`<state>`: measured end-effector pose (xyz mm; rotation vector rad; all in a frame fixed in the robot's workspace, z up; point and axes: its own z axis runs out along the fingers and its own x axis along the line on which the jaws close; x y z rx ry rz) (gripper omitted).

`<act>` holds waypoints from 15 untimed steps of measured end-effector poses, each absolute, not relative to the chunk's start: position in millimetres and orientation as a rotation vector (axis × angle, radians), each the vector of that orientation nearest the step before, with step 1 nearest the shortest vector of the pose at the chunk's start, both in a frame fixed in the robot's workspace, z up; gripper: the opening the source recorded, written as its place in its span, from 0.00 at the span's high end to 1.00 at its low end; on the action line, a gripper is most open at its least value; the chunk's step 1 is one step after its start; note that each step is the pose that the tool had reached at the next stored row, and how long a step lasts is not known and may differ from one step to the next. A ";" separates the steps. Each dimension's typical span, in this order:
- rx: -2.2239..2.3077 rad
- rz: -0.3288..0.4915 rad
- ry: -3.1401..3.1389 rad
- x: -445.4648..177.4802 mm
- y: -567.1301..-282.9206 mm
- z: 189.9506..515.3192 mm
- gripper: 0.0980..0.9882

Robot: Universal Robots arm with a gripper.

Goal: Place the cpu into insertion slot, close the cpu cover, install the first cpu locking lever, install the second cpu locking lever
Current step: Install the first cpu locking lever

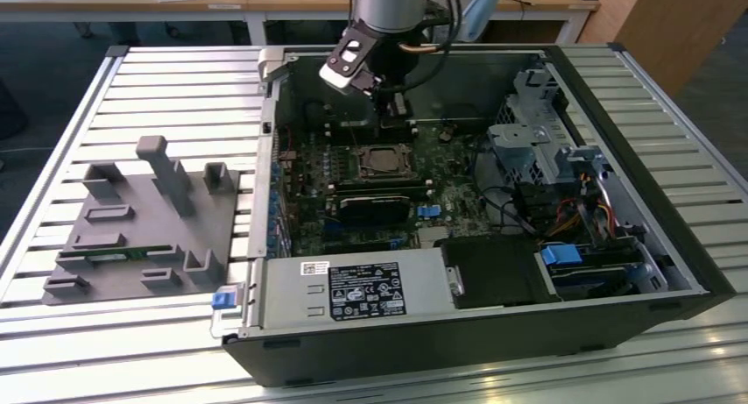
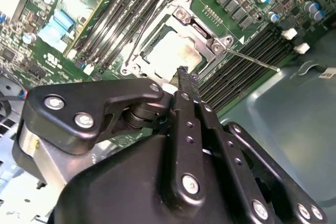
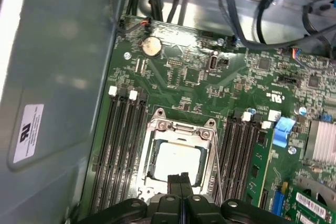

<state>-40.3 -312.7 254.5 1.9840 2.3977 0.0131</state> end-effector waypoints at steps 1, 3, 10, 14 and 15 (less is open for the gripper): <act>1.968 0.013 2.411 -40.3 -312.7 254.5 0.99; 1.936 0.014 2.436 -40.3 -312.7 254.5 0.99; 1.834 0.016 2.515 -40.3 -312.7 254.5 0.99; 1.807 0.016 2.534 -40.6 -312.8 254.4 0.99; 1.801 0.016 2.539 -40.7 -312.8 254.5 0.99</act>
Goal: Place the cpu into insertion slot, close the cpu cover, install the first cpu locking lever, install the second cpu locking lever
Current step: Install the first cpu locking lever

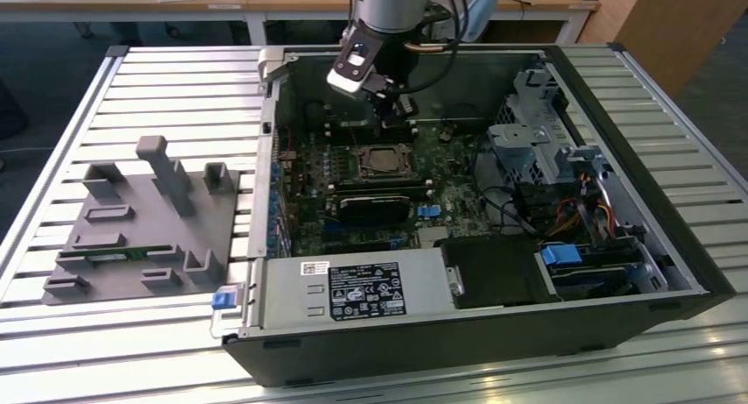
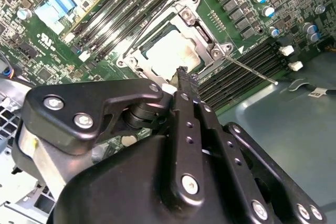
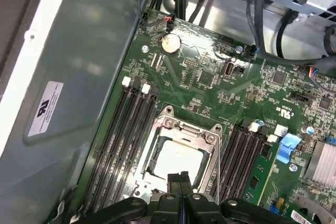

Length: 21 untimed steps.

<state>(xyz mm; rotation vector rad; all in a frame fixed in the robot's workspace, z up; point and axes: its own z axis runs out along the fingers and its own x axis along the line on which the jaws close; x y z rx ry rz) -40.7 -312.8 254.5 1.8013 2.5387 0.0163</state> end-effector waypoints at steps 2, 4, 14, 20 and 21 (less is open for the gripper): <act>1.787 0.017 2.549 -40.7 -312.8 254.5 0.99; 1.771 0.017 2.560 -40.7 -312.8 254.5 0.99; 1.695 0.018 2.611 -40.7 -312.8 254.5 0.99; 1.659 0.019 2.635 -40.7 -312.7 254.4 0.99; 1.653 0.019 2.638 -40.7 -312.8 254.5 0.99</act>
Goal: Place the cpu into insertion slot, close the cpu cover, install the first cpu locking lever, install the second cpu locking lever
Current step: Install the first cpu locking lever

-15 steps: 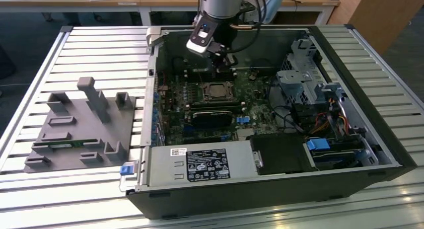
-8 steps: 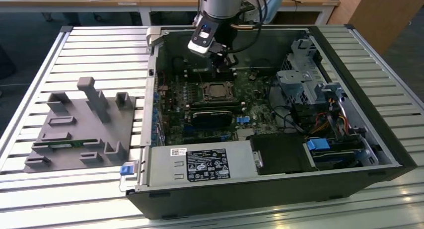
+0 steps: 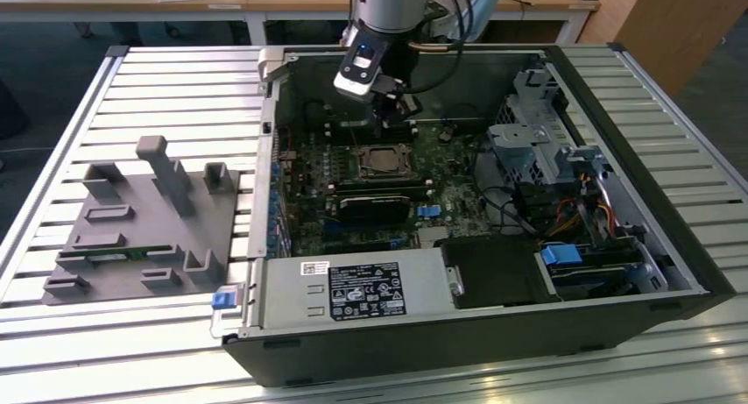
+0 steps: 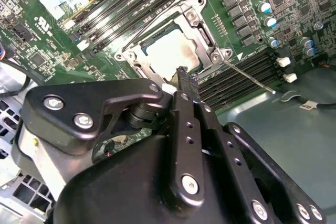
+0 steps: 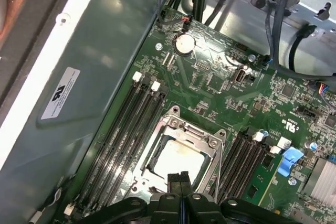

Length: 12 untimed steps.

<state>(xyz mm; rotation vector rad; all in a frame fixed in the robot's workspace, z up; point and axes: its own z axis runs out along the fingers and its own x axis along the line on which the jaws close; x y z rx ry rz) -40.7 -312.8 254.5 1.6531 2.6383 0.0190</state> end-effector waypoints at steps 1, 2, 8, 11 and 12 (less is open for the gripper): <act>1.648 0.019 2.642 -40.7 -312.8 254.5 0.99; 1.642 0.019 2.645 -40.7 -312.8 254.5 0.99; 1.611 0.020 2.665 -40.7 -312.8 254.5 0.99; 1.595 0.020 2.674 -40.7 -312.8 254.5 0.99; 1.590 0.020 2.677 -40.7 -312.8 254.5 0.99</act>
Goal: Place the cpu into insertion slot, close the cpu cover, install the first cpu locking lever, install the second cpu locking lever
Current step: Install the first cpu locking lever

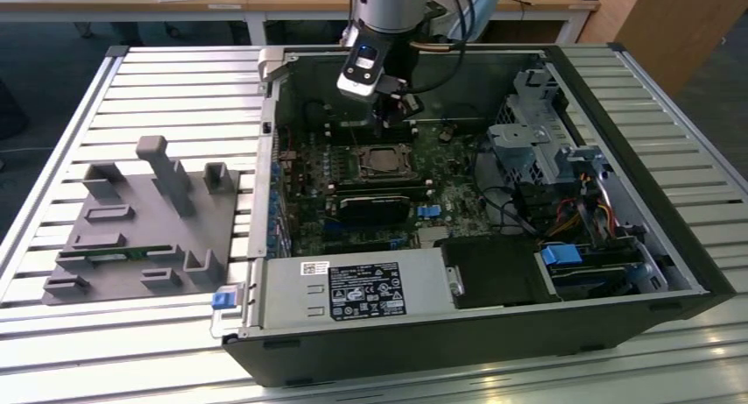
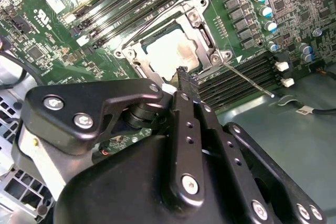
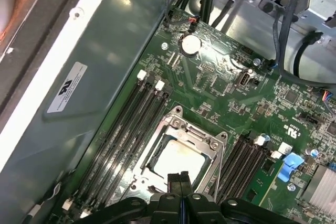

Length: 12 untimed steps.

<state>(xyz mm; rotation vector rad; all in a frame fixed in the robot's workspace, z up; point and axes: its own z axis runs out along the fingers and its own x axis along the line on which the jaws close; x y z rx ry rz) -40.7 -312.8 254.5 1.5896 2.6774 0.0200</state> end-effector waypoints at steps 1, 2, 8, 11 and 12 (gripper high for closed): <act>1.584 0.020 2.681 -40.7 -312.8 254.5 0.99; 1.579 0.020 2.684 -40.7 -312.8 254.5 0.99; 1.550 0.021 2.701 -40.7 -312.8 254.5 0.99; 1.539 0.021 2.707 -40.7 -312.8 254.5 0.99; 1.534 0.021 2.710 -40.7 -312.8 254.5 0.99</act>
